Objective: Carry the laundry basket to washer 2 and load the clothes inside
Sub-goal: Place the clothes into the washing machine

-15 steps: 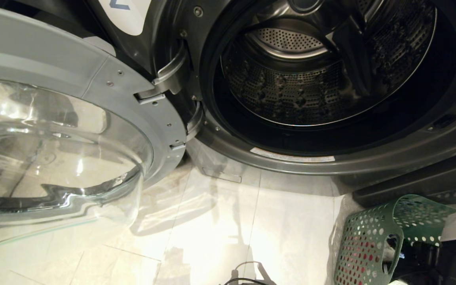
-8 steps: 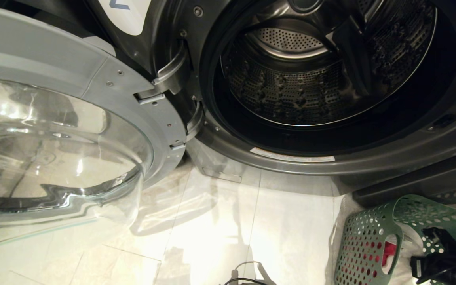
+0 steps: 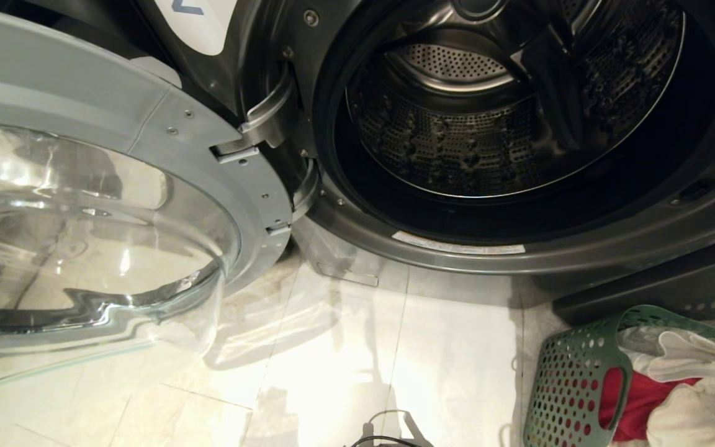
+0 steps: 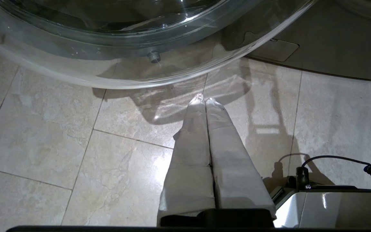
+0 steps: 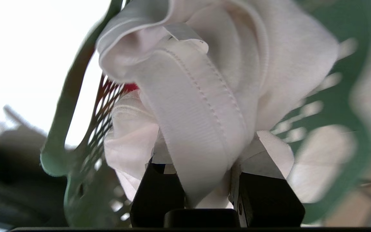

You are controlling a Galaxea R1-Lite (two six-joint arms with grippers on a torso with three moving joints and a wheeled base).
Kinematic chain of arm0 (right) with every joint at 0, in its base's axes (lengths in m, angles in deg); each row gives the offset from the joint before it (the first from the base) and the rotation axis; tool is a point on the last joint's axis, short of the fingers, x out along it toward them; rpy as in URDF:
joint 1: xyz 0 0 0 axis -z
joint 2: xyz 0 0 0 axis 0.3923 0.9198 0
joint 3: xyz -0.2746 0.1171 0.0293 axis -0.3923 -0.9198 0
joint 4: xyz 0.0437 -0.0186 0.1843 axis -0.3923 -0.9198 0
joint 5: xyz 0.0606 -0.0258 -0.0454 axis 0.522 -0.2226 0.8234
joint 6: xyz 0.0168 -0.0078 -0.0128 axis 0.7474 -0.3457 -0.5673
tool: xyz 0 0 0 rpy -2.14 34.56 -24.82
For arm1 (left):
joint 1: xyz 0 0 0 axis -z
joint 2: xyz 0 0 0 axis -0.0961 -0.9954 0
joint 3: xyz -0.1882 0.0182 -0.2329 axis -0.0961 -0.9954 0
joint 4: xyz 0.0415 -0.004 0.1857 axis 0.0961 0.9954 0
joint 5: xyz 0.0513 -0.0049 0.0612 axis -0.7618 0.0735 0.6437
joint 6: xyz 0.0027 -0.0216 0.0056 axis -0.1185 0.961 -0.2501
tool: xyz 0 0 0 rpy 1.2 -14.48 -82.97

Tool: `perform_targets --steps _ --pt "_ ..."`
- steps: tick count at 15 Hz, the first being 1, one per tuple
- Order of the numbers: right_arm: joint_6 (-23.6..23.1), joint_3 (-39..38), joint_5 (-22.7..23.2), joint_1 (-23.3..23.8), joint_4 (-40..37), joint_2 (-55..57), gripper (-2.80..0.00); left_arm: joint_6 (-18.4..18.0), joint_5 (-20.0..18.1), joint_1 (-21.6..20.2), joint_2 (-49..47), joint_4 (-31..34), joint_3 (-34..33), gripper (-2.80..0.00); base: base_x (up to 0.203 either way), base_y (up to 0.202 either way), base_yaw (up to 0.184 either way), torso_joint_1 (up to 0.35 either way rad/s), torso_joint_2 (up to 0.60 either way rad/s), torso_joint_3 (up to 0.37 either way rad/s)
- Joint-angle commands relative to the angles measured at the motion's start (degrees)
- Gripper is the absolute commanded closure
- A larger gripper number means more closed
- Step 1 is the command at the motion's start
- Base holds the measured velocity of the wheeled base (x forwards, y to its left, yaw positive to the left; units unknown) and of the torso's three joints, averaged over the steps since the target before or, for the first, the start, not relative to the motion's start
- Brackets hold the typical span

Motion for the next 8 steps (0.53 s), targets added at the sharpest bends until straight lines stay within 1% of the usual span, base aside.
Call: perform_targets --steps 1,5,8 --pt "-0.8 2.7 -0.3 2.8 -0.2 -14.3 0.0 0.0 0.0 0.0 -0.1 0.0 0.0 0.0 0.0 0.0 0.0 0.0 0.0 0.0" --pt "-1.4 9.6 -0.7 4.3 -1.1 -23.8 0.0 0.0 0.0 0.0 -0.1 0.0 0.0 0.0 0.0 0.0 0.0 0.0 0.0 0.0" --pt "-1.3 12.2 -0.3 5.1 -2.1 -28.2 0.0 0.0 0.0 0.0 -0.1 0.0 0.0 0.0 0.0 0.0 0.0 0.0 0.0 0.0"
